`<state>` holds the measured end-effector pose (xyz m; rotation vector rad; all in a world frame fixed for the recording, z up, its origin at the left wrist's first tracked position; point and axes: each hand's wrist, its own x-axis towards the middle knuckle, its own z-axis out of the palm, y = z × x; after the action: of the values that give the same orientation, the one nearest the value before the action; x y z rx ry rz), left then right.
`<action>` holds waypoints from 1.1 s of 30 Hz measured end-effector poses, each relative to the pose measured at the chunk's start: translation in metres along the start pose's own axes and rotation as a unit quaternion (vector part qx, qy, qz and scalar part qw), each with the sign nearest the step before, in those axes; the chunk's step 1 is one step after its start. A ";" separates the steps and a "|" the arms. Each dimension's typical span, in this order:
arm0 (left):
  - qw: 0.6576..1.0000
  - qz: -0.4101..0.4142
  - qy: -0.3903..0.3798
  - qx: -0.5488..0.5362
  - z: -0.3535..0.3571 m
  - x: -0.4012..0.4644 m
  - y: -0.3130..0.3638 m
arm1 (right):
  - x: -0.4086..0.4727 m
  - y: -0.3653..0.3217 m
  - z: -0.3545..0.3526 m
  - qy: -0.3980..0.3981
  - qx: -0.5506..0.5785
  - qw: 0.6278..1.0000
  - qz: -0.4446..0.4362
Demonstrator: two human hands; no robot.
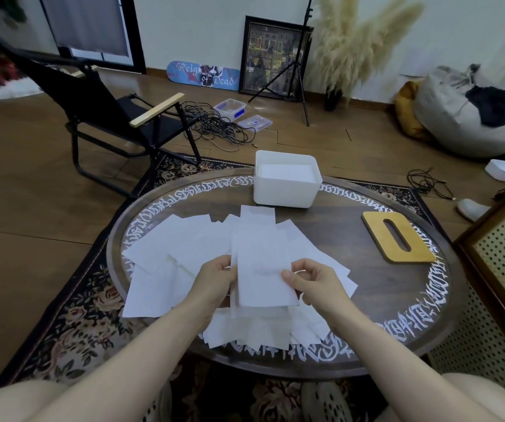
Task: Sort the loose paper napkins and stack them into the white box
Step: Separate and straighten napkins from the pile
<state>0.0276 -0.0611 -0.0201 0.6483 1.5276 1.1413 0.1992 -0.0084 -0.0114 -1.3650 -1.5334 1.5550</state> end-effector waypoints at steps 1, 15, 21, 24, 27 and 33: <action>1.000 -0.005 -0.007 -0.002 0.000 0.000 0.000 | 0.000 0.000 0.000 -0.003 -0.003 1.000 -0.002; 1.000 -0.004 -0.010 -0.005 -0.002 0.003 -0.002 | 0.001 0.003 -0.002 -0.034 -0.070 0.996 0.049; 1.000 0.008 -0.002 0.010 -0.002 0.002 -0.003 | 0.001 0.004 0.000 -0.051 -0.027 0.998 0.037; 1.000 0.006 -0.008 0.021 -0.003 0.001 -0.003 | 0.003 0.007 0.001 -0.052 -0.019 0.998 0.030; 0.999 0.015 -0.011 0.039 -0.003 -0.001 -0.004 | 0.006 0.010 0.002 -0.054 -0.022 0.998 0.025; 0.998 0.024 0.044 0.043 -0.005 -0.001 -0.002 | 0.016 0.021 -0.010 -0.027 -0.119 0.993 0.001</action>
<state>0.0233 -0.0644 -0.0216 0.7046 1.6516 1.1582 0.2087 0.0060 -0.0334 -1.4623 -1.7967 1.4570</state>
